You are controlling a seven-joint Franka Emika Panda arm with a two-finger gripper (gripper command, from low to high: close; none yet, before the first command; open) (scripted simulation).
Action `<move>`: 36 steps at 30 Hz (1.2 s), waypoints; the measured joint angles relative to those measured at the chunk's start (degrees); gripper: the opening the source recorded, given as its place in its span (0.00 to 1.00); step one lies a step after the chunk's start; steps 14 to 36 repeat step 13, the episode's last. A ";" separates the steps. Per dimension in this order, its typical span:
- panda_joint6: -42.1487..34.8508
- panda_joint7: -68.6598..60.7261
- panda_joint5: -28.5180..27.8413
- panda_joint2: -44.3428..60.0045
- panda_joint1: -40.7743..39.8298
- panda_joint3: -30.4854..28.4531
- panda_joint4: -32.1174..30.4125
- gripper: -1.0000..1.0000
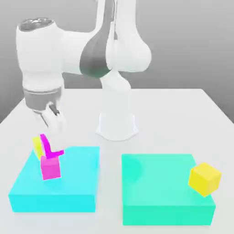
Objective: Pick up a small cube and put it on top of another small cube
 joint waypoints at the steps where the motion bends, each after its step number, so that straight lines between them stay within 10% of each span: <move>1: 1.81 0.02 0.24 1.13 -0.23 -0.29 -0.64 0.00; 4: 8.67 -0.30 0.89 6.53 -0.26 -0.67 -2.08 0.00; 5: 9.98 -0.39 1.03 7.60 -0.23 -0.71 -2.32 1.00; 36: 7.96 -0.15 0.73 5.94 -0.35 -0.66 -2.01 1.00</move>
